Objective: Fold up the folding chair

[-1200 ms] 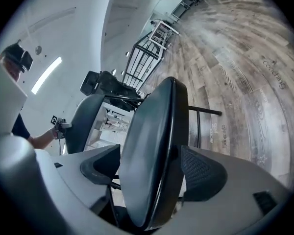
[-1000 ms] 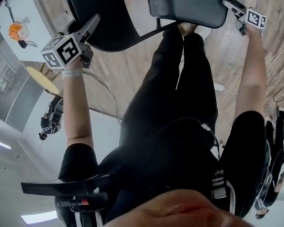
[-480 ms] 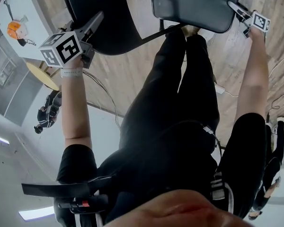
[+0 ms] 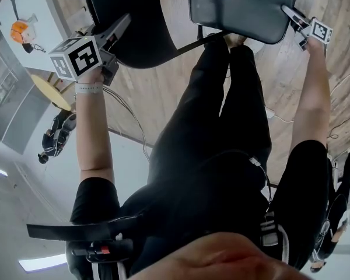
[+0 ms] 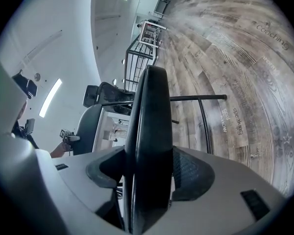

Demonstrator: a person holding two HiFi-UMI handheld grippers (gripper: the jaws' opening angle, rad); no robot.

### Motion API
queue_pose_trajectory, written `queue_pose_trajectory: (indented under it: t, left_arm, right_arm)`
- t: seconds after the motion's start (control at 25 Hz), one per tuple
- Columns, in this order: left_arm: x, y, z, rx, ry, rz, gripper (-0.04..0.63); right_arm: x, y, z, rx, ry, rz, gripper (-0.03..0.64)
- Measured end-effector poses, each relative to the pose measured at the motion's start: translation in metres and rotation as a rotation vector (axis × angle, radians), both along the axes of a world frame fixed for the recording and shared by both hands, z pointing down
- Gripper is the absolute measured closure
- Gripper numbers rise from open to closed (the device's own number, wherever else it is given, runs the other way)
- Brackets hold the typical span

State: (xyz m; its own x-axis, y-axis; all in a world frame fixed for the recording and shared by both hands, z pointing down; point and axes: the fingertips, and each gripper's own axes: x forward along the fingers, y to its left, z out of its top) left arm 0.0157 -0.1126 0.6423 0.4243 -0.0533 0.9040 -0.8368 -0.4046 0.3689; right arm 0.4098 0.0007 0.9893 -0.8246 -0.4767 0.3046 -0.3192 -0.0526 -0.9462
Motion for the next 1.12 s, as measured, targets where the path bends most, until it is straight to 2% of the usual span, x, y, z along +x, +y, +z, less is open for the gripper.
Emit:
queue_pose_trajectory:
  t: [0.2,0.48,0.76,0.96,1.12]
  left_arm:
    - [0.000,0.001,-0.012,0.012,0.003,0.019,0.535]
    - [0.000,0.013,-0.057,0.064,-0.039,0.047,0.537]
    - [-0.030,0.003,-0.091,0.099,-0.066,0.043,0.537]
    - [-0.078,-0.008,-0.117,0.108,-0.071,0.034,0.537]
    - [-0.106,-0.014,-0.119,0.103,-0.068,0.020,0.537]
  right_arm:
    - [-0.024,-0.007,-0.023,0.025,-0.038,-0.014,0.344]
    - [-0.057,0.000,-0.091,0.011,-0.103,-0.049,0.365]
    - [-0.114,-0.019,-0.174,0.126,-0.226,-0.151,0.402]
    - [-0.176,-0.035,-0.232,0.237,-0.253,-0.258,0.436]
    - [-0.213,-0.044,-0.257,0.286,-0.297,-0.298,0.465]
